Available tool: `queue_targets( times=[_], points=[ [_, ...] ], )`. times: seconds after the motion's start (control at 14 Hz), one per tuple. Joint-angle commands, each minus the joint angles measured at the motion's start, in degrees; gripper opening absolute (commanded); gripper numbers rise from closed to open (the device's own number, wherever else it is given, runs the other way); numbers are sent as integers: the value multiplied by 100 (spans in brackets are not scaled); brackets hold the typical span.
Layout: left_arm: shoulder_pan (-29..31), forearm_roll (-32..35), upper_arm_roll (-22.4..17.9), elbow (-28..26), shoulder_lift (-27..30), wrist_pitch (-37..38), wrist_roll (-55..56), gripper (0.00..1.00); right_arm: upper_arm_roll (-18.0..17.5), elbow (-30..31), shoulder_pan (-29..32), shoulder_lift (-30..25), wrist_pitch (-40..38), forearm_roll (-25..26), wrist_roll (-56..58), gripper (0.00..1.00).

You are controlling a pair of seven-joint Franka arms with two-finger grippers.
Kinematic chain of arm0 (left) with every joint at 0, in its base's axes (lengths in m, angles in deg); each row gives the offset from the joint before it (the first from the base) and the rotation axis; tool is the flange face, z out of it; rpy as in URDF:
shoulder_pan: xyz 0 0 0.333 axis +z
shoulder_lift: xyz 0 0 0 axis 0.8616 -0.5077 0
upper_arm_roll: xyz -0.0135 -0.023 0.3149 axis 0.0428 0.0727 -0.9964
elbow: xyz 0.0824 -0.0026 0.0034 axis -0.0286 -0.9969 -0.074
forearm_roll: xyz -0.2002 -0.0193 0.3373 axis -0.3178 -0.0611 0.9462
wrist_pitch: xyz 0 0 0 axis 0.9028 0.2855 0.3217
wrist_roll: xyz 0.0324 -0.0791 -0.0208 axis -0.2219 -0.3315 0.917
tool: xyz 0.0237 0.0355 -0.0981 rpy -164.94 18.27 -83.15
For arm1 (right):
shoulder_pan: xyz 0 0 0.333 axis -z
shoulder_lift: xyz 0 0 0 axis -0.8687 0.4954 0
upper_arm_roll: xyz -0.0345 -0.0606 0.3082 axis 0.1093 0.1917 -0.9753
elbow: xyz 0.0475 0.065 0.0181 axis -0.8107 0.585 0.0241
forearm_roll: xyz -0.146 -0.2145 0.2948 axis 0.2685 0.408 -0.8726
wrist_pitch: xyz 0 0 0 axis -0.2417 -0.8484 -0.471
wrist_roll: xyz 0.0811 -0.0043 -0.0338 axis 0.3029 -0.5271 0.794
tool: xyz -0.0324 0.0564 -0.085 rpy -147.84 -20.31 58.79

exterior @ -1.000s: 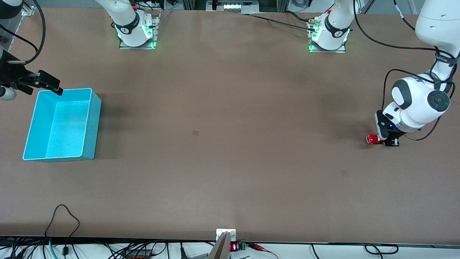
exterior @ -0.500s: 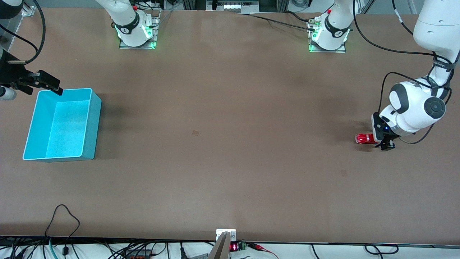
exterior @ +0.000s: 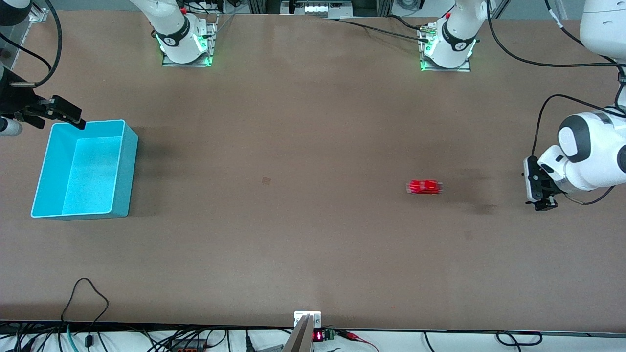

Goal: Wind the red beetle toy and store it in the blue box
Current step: 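Raise the left gripper away while the car rolls toward the blue box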

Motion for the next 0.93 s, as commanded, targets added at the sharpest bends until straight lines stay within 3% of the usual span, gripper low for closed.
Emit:
queue_targets(
  times=[0.0, 0.36, 0.86],
  points=[
    [0, -33, 154, 231, 180, 584, 437, 100, -18, 84, 25, -80, -23, 60, 86, 100],
    [-123, 46, 180, 733, 224, 1543, 1166, 100, -18, 84, 16, -80, -23, 60, 86, 100],
    [-158, 133, 207, 751, 698, 2431, 2756, 100, -18, 84, 16, -71, -41, 60, 86, 100]
  ],
)
